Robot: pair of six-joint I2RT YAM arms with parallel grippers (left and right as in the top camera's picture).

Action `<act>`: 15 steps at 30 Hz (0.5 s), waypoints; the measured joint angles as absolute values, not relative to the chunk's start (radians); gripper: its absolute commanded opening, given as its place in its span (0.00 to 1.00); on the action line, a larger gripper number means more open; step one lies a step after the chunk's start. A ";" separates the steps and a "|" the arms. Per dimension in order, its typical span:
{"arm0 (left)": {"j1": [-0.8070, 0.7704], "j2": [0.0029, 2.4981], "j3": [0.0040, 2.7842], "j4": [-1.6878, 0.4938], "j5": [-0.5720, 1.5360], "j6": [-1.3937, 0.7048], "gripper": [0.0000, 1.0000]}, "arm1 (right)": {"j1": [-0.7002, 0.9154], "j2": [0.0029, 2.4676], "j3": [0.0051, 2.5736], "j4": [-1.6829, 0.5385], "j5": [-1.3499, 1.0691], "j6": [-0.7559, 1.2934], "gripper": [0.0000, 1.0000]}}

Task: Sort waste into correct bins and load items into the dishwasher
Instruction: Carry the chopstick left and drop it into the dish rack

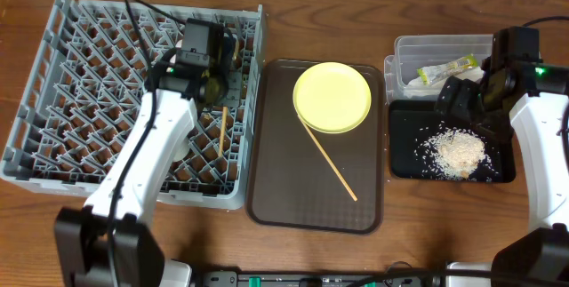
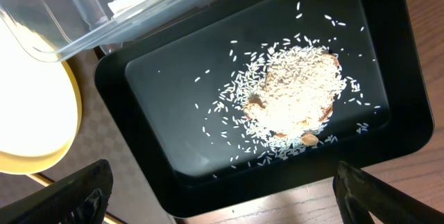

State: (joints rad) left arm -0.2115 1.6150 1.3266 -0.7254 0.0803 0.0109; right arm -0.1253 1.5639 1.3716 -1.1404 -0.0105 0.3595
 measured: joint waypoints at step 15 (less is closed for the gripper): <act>-0.241 1.566 1.327 -0.714 0.332 -0.138 0.74 | -0.125 1.564 1.372 -1.140 -0.010 0.360 0.99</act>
State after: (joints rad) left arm -0.2405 1.5661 1.3266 -0.7143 0.3317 -0.1383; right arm -0.1253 1.5639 1.3716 -1.1404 -0.0105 0.3595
